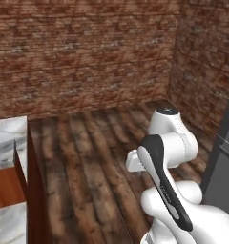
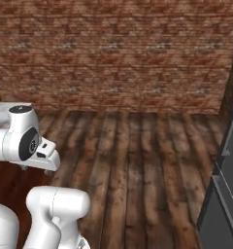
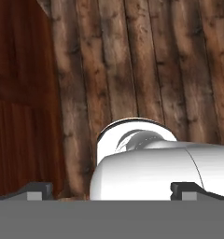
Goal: Four empty soda cans are scattered around the kitchen. Gather all the cans and cluster them next to the stove for recycling.
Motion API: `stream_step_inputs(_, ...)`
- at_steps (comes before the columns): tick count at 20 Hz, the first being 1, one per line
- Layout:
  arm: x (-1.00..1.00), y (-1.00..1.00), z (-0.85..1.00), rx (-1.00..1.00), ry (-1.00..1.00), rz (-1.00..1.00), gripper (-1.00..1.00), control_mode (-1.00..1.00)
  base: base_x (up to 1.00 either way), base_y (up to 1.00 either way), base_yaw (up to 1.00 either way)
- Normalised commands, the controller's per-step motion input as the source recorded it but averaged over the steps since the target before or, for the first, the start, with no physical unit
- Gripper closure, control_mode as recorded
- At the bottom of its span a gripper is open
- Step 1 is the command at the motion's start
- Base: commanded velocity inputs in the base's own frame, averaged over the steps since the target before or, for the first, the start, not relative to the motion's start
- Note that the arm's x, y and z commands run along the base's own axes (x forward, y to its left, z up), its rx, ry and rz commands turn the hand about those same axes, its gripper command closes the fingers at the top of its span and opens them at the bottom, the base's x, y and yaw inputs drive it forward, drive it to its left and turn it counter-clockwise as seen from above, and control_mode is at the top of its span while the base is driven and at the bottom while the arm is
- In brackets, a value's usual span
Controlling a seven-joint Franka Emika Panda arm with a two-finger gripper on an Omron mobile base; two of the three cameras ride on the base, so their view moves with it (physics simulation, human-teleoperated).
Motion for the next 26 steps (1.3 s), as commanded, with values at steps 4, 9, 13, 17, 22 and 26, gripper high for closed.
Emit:
stream_step_inputs(4,0.00,0.00,0.00,0.00,0.00,0.00,-1.00,1.00,1.00,-0.27,0.21)
stream_step_inputs(9,0.00,0.00,0.00,0.00,0.00,0.00,-1.00,1.00,1.00,-0.21,0.19)
stream_step_inputs(13,0.00,0.00,0.00,0.00,0.00,0.00,-1.00,1.00,1.00,-0.17,0.16)
stream_step_inputs(17,0.00,0.00,0.00,0.00,0.00,0.00,-1.00,1.00,1.00,-0.12,0.14)
stream_step_inputs(22,0.00,0.00,0.00,0.00,0.00,0.00,-1.00,1.00,1.00,-0.24,0.16)
stream_step_inputs(26,0.00,0.00,0.00,0.00,0.00,0.00,-1.00,1.00,1.00,-0.23,0.18)
